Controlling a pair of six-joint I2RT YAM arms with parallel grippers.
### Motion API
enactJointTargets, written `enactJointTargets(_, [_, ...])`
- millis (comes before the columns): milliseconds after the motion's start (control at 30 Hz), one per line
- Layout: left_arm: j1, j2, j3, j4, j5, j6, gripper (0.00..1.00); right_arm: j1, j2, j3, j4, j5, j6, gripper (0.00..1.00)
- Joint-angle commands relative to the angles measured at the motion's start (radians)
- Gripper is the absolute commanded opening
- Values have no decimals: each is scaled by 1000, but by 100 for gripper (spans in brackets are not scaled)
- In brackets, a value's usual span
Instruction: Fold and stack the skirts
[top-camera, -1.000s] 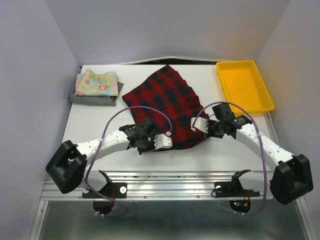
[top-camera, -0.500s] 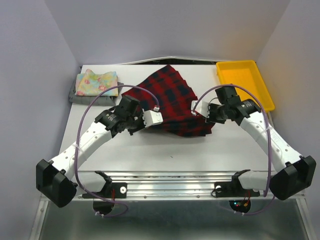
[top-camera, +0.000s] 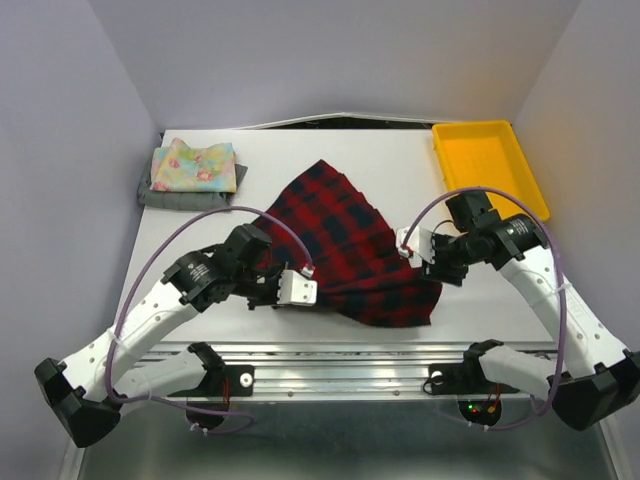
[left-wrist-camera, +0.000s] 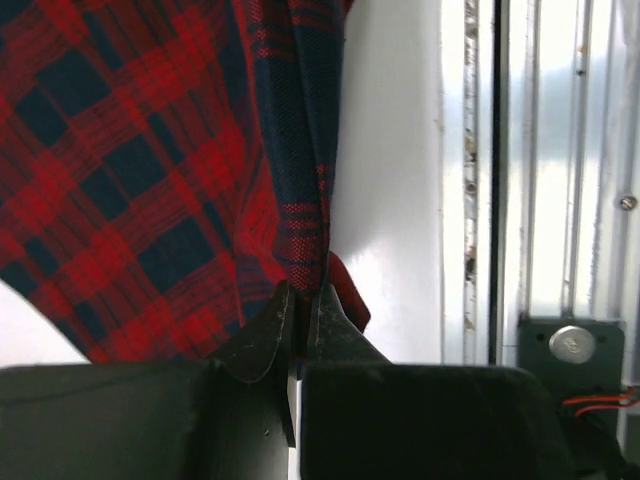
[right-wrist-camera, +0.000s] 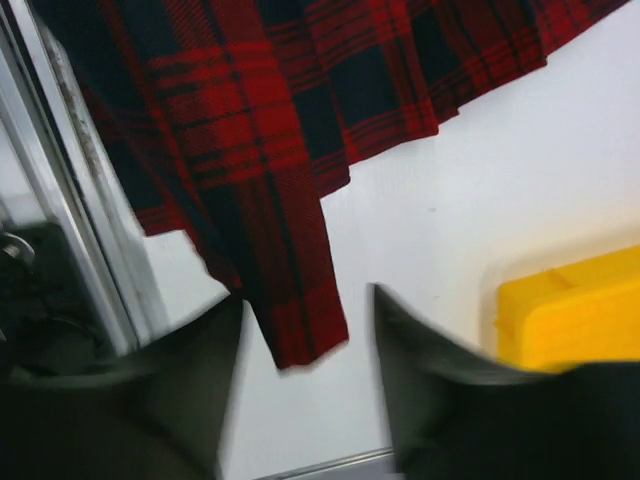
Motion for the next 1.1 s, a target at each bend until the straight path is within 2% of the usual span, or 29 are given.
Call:
enactJointTargets(0, [-8, 31, -57, -15, 61, -18, 0, 6, 92, -49, 110, -52, 114, 71])
enactJointTargets(33, [-8, 51, -64, -10, 67, -21, 0, 6, 123, -42, 106, -49, 125, 73])
enactJointTargets(100, [-10, 71, -65, 4, 85, -22, 0, 6, 180, -8, 74, -12, 122, 92])
enactJointTargets(167, [-12, 100, -54, 11, 84, -21, 0, 6, 136, -20, 67, 5, 89, 95])
enactJointTargets(267, [-12, 123, -45, 17, 81, -16, 0, 6, 68, -56, 60, -7, 24, 96])
enactJointTargets(333, [-12, 147, -51, 34, 63, -43, 0, 6, 60, -56, -2, -39, 0, 93])
enactJointTargets(400, [-12, 193, -36, 60, 49, -117, 0, 6, 83, -53, -34, -62, 25, 87])
enactJointTargets(533, [30, 368, 45, 68, 116, -175, 0, 6, 174, -42, 47, -56, 94, 84])
enactJointTargets(600, [109, 431, 123, 67, 168, -188, 0, 6, 234, -20, 76, -50, 107, 84])
enactJointTargets(733, [296, 680, 338, -33, 309, -179, 0, 6, 303, 90, 86, -27, 111, 85])
enactJointTargets(767, [297, 722, 378, -53, 325, -176, 0, -3, 313, 114, 80, -30, 113, 86])
enactJointTargets(867, [411, 874, 519, -129, 378, -171, 0, -3, 361, 202, 28, -55, 154, 90])
enactJointTargets(933, [442, 952, 585, -159, 405, -168, 0, -3, 402, 234, -22, -97, 170, 92])
enactJointTargets(1067, [464, 982, 596, -167, 386, -151, 0, -3, 481, 273, -92, -186, 220, 98])
